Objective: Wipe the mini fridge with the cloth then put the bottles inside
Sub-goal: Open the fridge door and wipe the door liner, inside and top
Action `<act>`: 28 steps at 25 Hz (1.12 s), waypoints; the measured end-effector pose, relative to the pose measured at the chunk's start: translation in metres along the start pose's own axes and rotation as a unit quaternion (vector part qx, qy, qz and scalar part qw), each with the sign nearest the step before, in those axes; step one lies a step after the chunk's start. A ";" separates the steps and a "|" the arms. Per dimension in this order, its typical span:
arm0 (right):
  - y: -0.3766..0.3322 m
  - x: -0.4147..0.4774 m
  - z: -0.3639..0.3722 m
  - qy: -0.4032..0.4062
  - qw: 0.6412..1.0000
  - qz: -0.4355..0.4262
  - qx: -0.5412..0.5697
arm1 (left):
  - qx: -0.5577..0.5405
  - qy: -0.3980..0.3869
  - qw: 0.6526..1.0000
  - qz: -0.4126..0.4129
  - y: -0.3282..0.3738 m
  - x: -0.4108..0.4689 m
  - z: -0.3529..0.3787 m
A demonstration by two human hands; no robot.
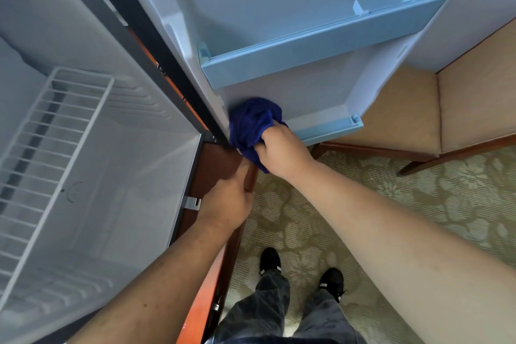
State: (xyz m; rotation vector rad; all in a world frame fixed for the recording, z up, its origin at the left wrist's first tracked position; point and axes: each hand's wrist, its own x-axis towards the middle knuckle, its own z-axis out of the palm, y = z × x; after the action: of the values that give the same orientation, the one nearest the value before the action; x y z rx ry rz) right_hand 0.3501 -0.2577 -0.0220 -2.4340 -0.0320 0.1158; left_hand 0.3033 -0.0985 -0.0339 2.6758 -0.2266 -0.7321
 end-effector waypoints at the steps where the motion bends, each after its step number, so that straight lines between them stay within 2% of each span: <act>1: 0.005 0.002 0.001 -0.028 0.999 -0.002 -0.031 | 0.006 0.005 1.000 -0.004 -0.002 0.001 0.001; 7: 0.007 0.023 -0.017 -0.127 0.978 0.009 -0.166 | 0.036 0.024 0.999 -0.016 -0.003 -0.001 0.002; 12: 0.024 0.009 -0.050 -0.128 0.962 0.090 -0.222 | 0.013 0.015 0.999 -0.032 0.005 -0.005 -0.007; 17: 0.052 0.009 -0.090 -0.149 0.921 0.176 -0.316 | -0.013 0.014 0.999 -0.042 0.003 -0.005 -0.005; 21: 0.062 0.010 -0.095 -0.167 0.915 0.220 -0.293 | -0.039 0.012 0.998 -0.037 -0.001 -0.007 0.000; 24: 0.049 0.012 -0.081 -0.188 0.922 0.215 -0.262 | -0.057 0.019 0.998 -0.031 -0.003 -0.010 0.005; 28: 0.019 0.014 -0.045 -0.218 0.903 0.135 -0.345 | -0.063 0.036 0.997 -0.025 -0.013 -0.012 0.011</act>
State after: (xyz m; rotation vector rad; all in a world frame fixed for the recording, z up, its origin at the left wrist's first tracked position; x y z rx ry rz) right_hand 0.3679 -0.3004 -0.0009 -3.0467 0.0778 0.9141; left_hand 0.2880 -0.0866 -0.0419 2.5899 -0.0906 -0.6406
